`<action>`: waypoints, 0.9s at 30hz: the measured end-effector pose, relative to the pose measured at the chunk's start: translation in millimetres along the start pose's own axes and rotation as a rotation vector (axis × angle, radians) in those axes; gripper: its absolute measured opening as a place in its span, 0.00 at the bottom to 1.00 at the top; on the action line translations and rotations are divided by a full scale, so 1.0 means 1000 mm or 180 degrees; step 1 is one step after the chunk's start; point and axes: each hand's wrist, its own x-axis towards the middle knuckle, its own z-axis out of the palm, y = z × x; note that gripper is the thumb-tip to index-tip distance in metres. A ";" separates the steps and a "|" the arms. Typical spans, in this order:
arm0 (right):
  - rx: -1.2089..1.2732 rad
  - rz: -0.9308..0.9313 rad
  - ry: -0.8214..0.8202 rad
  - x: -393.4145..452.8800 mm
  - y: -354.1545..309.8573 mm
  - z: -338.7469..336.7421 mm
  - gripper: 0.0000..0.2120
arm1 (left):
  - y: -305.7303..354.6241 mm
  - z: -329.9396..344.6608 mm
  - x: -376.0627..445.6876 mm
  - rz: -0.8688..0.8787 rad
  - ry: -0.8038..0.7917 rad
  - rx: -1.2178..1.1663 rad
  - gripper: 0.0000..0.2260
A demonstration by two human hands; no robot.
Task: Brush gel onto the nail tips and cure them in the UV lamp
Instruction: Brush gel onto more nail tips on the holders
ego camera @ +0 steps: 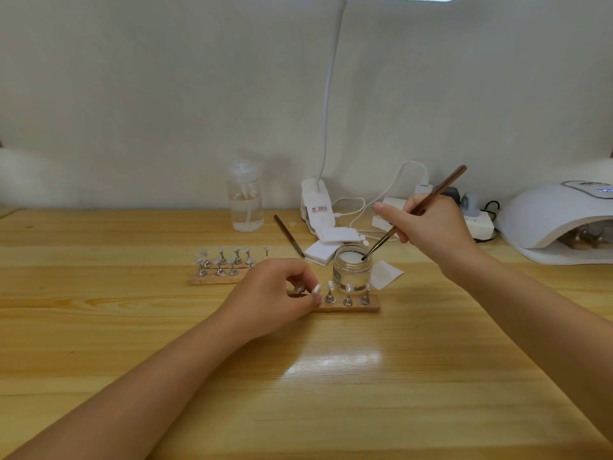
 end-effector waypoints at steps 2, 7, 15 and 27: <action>0.0113 0.0090 -0.0011 0.000 0.004 -0.002 0.19 | 0.001 0.001 0.000 0.0055 0.0042 -0.0018 0.07; 0.0299 0.0127 -0.0003 -0.002 0.009 -0.010 0.18 | 0.006 0.004 -0.003 0.0123 0.0289 -0.0630 0.10; 0.1089 -0.0142 0.0224 -0.026 0.002 -0.008 0.17 | 0.008 0.008 -0.004 0.0296 0.0749 -0.0789 0.06; 0.1027 -0.1172 -0.0192 -0.066 -0.007 0.020 0.13 | 0.008 0.010 -0.004 0.0368 0.0797 -0.0961 0.10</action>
